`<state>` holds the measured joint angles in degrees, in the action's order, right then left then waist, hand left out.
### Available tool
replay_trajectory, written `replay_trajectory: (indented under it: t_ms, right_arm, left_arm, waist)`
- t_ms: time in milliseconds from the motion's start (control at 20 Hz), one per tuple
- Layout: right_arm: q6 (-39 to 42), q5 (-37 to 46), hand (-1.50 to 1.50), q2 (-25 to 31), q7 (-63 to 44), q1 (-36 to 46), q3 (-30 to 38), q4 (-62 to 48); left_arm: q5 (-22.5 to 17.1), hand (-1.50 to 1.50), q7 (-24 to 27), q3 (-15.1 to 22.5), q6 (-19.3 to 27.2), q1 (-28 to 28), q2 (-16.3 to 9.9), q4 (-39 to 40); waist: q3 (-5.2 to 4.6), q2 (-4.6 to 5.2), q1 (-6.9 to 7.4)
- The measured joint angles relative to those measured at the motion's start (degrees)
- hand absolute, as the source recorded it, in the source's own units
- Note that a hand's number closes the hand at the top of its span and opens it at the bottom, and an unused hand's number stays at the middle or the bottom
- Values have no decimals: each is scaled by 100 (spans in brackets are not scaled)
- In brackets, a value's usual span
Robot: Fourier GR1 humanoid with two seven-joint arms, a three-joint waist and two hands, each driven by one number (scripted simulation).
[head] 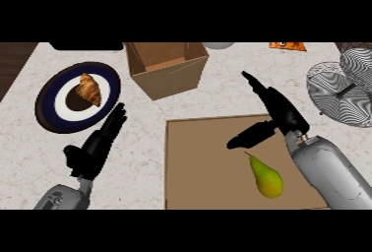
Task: Pick the pear from the tray and place it in the tiered basket
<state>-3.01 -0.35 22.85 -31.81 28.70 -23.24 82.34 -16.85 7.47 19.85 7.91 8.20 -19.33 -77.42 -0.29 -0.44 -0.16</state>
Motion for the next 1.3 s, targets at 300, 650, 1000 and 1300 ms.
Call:
replay_trajectory:
  t_ms: [300, 650, 1000, 1300]
  right_arm:
    - [1961, -140, -150, 940, -1445, 781, -690, 325]
    - [2982, -1199, -150, 1252, -2489, 1248, -866, 905]
    - [2819, -1318, -150, 1274, -2941, 1310, -1080, 1163]
    - [2712, -946, -150, 1506, -3053, 1174, -1482, 1148]
  left_arm:
    - [-71, 0, -58, -59, -131, 72, -45, 9]
    - [-10, 0, 83, -169, -197, 127, 19, 239]
    - [135, 0, 121, -152, -199, 93, 190, 273]
    - [194, 0, 128, -180, -212, 32, 224, 206]
  waist:
    - [-8, -14, 34]
    - [10, 6, -19]
    - [19, 21, -3]
    - [21, 23, -2]
